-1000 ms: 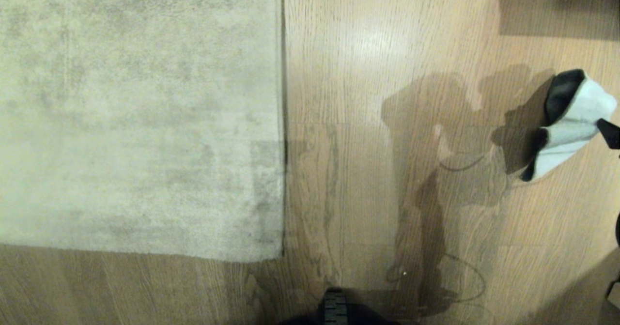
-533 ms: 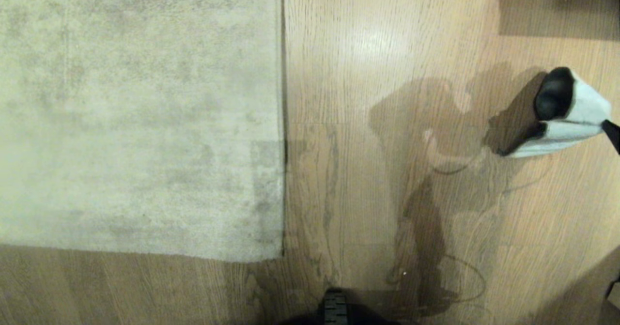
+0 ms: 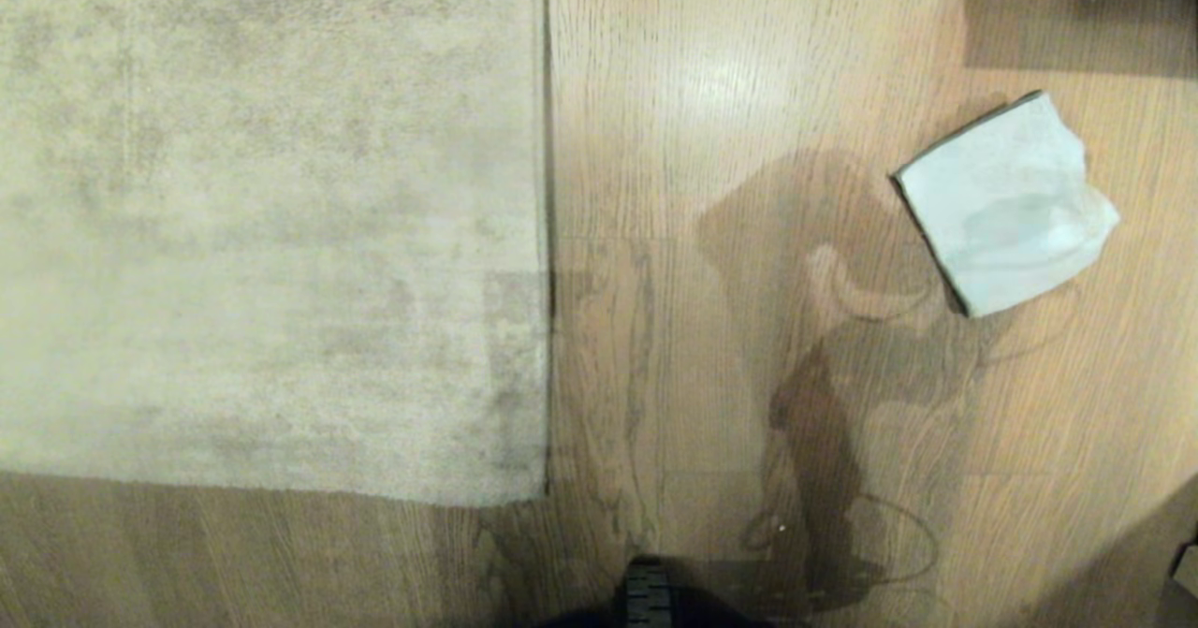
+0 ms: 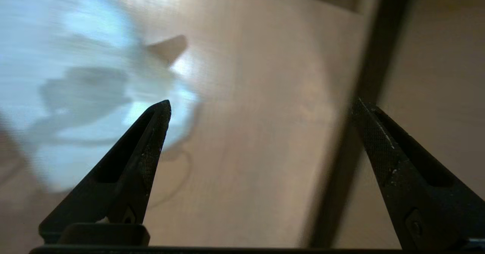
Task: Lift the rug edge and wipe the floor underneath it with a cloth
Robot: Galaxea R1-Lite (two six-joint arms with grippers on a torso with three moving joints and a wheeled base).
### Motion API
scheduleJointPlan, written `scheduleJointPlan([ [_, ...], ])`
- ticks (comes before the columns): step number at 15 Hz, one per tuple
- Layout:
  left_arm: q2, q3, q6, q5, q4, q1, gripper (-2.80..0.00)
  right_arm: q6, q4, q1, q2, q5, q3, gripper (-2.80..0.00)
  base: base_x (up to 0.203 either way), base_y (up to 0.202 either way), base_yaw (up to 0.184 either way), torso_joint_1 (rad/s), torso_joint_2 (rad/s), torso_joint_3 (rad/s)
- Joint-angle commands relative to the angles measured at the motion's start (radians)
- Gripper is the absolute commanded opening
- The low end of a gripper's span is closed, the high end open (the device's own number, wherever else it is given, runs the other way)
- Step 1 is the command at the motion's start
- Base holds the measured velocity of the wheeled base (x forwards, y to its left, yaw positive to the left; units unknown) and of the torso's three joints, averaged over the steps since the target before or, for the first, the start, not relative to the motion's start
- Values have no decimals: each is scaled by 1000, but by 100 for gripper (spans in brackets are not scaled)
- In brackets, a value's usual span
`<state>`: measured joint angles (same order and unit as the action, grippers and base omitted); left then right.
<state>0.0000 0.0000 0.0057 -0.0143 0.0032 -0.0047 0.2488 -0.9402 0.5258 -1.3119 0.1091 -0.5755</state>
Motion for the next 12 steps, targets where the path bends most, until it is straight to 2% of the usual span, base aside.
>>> scheduleJointPlan([
  [1,0,0,0,0,0,0,-280,-3,-32,107,-80,2,-22,0,0,0,0,0,0,0],
  [5,0,0,0,0,0,0,-280,-11,-45,120,-101,6,-27,0,0,0,0,0,0,0],
  [12,0,0,0,0,0,0,-280,-13,-34,120,-51,37,40,0,0,0,0,0,0,0],
])
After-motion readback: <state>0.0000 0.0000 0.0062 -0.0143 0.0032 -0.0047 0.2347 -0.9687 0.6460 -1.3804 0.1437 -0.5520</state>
